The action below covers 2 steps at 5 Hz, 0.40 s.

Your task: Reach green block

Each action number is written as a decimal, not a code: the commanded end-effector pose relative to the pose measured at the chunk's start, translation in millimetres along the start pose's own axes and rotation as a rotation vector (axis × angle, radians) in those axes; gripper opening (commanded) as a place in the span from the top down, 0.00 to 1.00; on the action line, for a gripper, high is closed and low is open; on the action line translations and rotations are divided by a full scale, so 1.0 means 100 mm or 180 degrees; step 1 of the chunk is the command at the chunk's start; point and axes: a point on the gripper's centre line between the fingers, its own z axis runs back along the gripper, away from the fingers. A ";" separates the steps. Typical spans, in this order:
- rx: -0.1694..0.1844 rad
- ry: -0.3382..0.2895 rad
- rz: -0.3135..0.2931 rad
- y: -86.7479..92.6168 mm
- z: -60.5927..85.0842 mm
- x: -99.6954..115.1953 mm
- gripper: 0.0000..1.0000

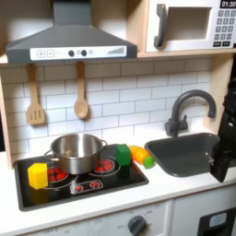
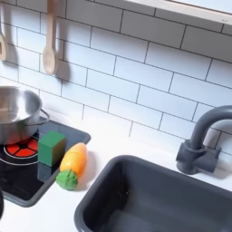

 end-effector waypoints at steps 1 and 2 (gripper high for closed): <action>0.0000 0.0000 0.0000 0.00 0.00 0.00 0.00; 0.0060 -0.0008 0.0062 0.02 -0.02 0.10 0.00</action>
